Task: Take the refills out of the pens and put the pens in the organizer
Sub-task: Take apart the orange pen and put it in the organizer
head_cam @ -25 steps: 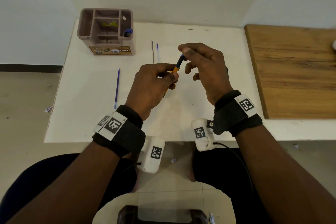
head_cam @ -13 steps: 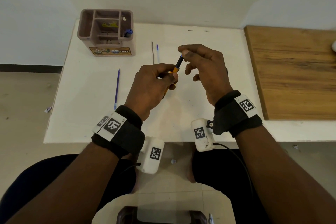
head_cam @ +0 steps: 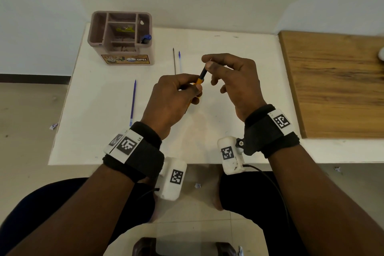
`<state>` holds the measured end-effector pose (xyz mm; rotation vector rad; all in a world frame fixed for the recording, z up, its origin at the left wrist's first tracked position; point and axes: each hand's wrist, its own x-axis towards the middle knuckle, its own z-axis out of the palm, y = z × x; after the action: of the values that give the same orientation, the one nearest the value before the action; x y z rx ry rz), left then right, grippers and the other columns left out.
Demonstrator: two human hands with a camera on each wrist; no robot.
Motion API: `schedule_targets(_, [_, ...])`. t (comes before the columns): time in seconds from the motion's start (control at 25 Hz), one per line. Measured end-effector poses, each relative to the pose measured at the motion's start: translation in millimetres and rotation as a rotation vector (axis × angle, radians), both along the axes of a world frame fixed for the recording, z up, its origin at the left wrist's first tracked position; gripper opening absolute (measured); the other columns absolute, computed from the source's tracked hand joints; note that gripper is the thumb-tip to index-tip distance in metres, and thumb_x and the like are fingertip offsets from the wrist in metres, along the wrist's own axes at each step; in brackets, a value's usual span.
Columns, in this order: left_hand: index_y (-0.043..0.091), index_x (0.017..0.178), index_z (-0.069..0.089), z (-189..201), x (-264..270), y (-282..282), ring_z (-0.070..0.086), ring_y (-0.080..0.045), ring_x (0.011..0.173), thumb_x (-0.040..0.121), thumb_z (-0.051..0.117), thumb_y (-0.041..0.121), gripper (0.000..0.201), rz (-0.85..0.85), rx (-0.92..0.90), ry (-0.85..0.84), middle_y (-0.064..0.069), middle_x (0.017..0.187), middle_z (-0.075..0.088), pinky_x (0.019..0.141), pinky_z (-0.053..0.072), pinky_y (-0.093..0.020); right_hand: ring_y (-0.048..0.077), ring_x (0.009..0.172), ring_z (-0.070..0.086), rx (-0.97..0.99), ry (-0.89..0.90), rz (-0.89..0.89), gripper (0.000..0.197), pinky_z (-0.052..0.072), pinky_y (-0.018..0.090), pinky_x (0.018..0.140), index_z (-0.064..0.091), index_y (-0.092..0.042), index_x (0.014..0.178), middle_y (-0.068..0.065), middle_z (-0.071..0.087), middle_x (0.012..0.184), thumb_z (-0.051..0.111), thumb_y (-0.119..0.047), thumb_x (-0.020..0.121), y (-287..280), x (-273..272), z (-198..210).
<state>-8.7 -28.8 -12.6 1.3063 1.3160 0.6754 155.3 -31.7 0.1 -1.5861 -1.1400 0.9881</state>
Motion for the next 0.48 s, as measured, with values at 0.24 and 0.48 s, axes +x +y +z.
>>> schedule_targets(0.24, [0.021, 0.124, 0.071, 0.4, 0.3, -1.7, 0.076, -0.013, 0.087, 0.102, 0.059, 0.026, 0.026, -0.013, 0.019, 0.006, 0.000, 0.101, 0.077, 0.073, 0.050, -0.019, 0.001, 0.060, 0.061, -0.008, -0.028, -0.034, 0.021, 0.046, 0.010, 0.054, 0.076, -0.007, 0.098, -0.007, 0.071, 0.080, 0.076, -0.027, 0.094, 2.6, -2.8, -3.1])
schedule_targets(0.48, [0.026, 0.112, 0.073, 5.9, -2.8, 0.1, 0.077, -0.011, 0.086, 0.104, 0.055, 0.026, 0.019, -0.006, 0.008, -0.026, 0.003, 0.100, 0.078, 0.075, 0.057, -0.030, 0.005, 0.066, 0.061, 0.004, -0.052, 0.114, 0.022, 0.048, 0.015, 0.056, 0.079, -0.009, 0.108, -0.010, 0.068, 0.072, 0.066, -0.025, 0.101, 0.1, -3.7, -1.5])
